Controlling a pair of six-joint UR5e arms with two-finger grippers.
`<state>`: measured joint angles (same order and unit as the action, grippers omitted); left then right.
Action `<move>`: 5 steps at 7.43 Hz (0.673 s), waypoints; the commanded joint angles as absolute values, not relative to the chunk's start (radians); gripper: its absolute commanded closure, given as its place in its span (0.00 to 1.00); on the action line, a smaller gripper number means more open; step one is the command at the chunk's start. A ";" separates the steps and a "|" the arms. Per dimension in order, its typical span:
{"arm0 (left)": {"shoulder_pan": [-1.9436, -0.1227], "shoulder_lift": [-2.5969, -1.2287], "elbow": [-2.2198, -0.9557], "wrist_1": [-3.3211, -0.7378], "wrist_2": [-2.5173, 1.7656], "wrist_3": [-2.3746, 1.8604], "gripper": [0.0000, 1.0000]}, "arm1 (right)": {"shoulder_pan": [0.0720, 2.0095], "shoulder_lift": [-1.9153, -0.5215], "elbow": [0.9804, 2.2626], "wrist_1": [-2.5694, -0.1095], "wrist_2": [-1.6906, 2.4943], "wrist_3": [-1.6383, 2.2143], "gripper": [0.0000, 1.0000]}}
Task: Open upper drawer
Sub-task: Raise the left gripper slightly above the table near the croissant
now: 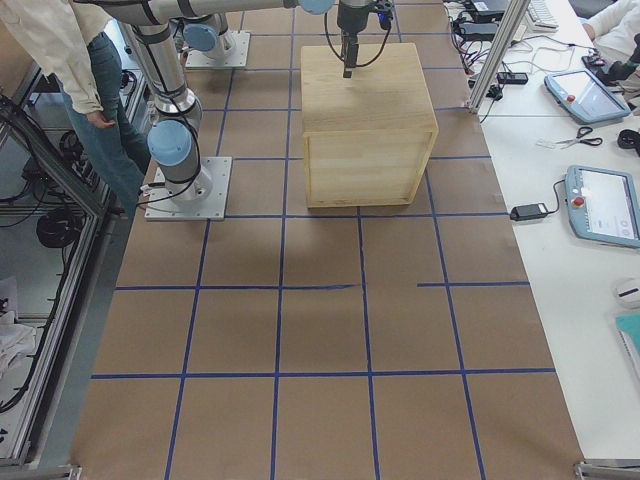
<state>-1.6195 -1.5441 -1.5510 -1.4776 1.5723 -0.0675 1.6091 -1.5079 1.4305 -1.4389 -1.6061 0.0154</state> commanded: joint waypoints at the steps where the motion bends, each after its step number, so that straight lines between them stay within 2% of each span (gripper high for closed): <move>1: -1.623 -1.571 -1.534 -1.497 1.574 -0.067 0.00 | 1.609 -1.508 1.431 -1.439 -1.606 0.015 0.00; 3: -1.675 -1.613 -1.526 -1.491 1.548 -0.115 0.00 | 1.609 -1.508 1.430 -1.439 -1.606 0.015 0.00; 5: -1.744 -1.684 -1.523 -1.358 1.435 -0.280 0.00 | 1.609 -1.508 1.430 -1.439 -1.606 0.015 0.00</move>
<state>-1.6995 -1.6384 -1.5250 -1.4422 1.5072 -0.1837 1.6091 -1.5079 1.4300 -1.4389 -1.6061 0.0154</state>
